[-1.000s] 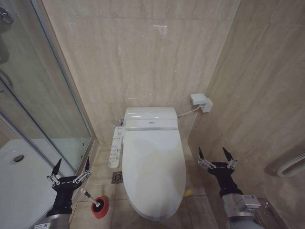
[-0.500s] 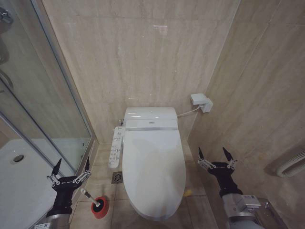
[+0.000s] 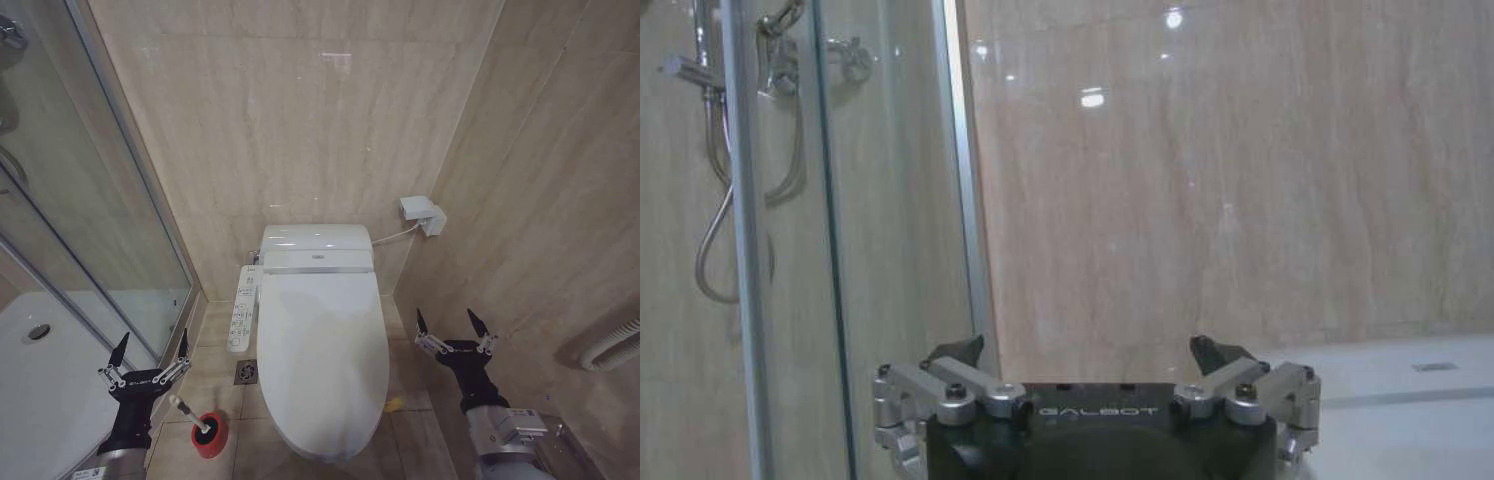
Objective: Open the toilet lid, clean the toilet bowl with a toilet brush, close the toilet lid, and flush.
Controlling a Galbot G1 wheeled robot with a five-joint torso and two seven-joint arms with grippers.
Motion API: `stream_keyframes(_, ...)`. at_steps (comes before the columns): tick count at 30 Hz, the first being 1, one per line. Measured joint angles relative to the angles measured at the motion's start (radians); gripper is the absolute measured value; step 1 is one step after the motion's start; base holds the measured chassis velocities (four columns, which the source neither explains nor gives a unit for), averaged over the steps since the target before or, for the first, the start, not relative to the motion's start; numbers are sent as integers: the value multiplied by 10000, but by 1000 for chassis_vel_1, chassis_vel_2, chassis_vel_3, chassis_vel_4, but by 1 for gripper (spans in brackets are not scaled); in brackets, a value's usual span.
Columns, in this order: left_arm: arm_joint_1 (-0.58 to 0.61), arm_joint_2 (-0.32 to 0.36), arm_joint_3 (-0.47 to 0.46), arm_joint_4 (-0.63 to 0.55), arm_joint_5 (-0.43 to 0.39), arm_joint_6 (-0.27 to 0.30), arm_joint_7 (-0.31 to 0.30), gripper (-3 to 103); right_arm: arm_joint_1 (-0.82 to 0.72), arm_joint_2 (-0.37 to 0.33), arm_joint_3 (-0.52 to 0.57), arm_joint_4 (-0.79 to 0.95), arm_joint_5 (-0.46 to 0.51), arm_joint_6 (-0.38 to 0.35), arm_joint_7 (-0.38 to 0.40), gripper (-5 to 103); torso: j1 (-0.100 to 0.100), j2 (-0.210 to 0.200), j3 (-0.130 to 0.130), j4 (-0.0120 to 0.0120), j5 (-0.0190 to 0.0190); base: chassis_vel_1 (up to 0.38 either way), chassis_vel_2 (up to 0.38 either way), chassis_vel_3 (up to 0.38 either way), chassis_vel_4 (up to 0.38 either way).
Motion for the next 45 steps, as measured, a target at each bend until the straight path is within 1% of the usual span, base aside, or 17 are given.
stream_keyframes(45,0,0,0,0,0,0,0,100,0,0,0,0,0,0,0,100,0,0,0,0,0,0,0,0,0)
